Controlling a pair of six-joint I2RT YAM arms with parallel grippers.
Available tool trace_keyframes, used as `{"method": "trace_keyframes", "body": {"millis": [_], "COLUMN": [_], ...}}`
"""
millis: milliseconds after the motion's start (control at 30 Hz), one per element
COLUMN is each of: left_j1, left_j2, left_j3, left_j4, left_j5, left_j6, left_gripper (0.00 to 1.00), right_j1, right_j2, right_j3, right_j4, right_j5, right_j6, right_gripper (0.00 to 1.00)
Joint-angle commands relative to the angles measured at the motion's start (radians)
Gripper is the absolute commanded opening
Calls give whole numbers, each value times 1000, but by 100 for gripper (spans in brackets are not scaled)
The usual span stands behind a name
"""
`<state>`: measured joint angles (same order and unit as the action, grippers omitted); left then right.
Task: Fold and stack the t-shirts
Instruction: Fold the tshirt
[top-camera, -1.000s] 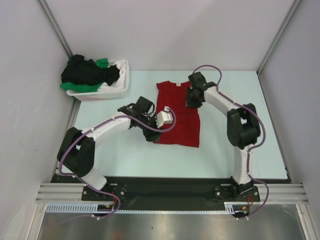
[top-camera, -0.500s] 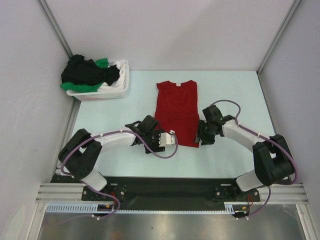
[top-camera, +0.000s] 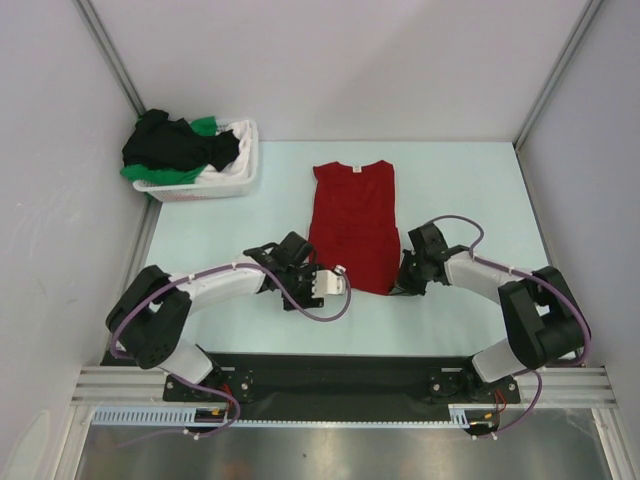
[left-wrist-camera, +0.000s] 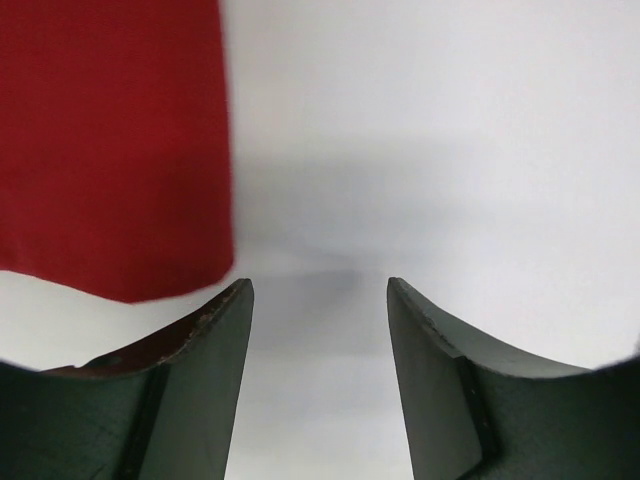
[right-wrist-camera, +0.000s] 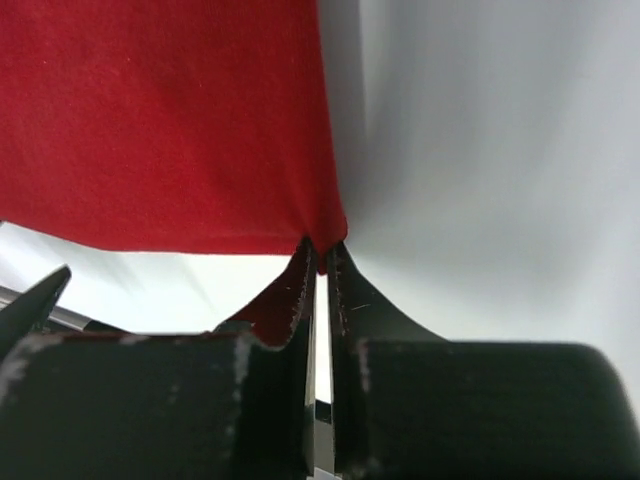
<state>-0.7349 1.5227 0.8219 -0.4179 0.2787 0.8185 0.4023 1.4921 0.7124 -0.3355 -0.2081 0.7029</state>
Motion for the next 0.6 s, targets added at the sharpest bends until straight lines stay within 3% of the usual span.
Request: {"method": "trace_keyframes", "body": {"millis": [0, 100, 200, 400, 567], "left_j1": [-4, -1, -1, -26, -55], "left_j2": [-59, -70, -67, -13, 42], "left_j3": [81, 172, 210, 119, 25], "left_j4": [-239, -291, -208, 8, 111], "left_j5": [85, 152, 189, 76, -42], "left_j6": [79, 44, -4, 30, 65], "left_gripper": [61, 61, 62, 71, 69], "right_j1": [-14, -23, -31, -59, -69], "right_j2": [-42, -58, -58, -72, -81], "right_j3": [-18, -14, -14, -19, -19], "right_j4": [13, -22, -37, -59, -62], "right_j5": [3, 0, -37, -63, -71], "right_j6": [-2, -28, -60, -95, -103], "right_gripper": [2, 0, 0, 0, 0]}}
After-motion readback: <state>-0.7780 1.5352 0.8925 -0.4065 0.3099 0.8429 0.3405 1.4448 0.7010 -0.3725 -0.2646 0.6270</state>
